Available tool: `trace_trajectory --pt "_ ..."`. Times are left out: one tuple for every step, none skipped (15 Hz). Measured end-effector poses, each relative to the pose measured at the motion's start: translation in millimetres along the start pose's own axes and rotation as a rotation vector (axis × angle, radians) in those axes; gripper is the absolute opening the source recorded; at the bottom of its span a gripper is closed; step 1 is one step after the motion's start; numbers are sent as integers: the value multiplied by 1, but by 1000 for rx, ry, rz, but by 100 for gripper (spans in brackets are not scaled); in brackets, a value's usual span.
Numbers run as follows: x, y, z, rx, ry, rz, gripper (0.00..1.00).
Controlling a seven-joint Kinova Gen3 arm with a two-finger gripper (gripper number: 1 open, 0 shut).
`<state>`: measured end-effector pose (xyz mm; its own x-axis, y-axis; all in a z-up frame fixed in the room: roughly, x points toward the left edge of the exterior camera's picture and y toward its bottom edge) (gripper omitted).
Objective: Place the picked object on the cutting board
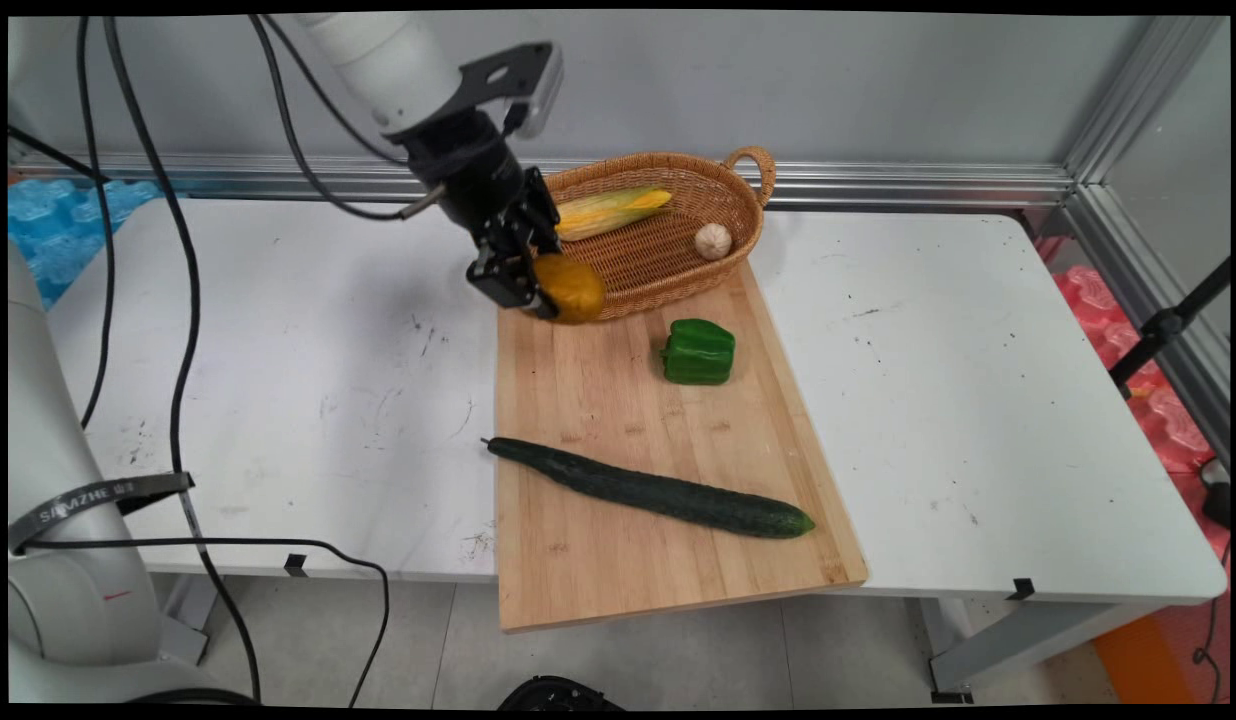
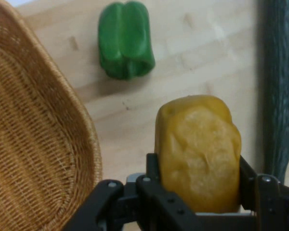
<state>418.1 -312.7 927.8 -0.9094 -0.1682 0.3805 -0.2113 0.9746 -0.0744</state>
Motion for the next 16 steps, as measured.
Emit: trace_trajectory --pt "-3 -1 5 -4 -4 17 0" --pt "-8 -1 12 -10 -8 40 0" --pt "-13 -2 21 -17 -12 62 0" --pt "-17 -3 29 -22 -15 78 0" --pt "-20 -4 37 -27 -18 90 0" --pt "-23 -5 44 -30 -19 100 0" --pt "-26 -6 53 -34 -19 110 0" --pt "-29 -8 63 -37 -18 120 0" --pt "-30 -9 70 -41 -15 126 0" --pt "-32 -10 79 -47 -11 132 0" --pt "-34 -11 88 -53 -4 136 0" --pt "-34 -11 96 -59 4 138 0" --pt "-35 -12 103 -64 11 139 0" --pt "-36 -12 108 -68 17 138 0" --pt "-37 -12 113 -72 23 138 0" --pt "-38 -12 118 -77 30 137 0"
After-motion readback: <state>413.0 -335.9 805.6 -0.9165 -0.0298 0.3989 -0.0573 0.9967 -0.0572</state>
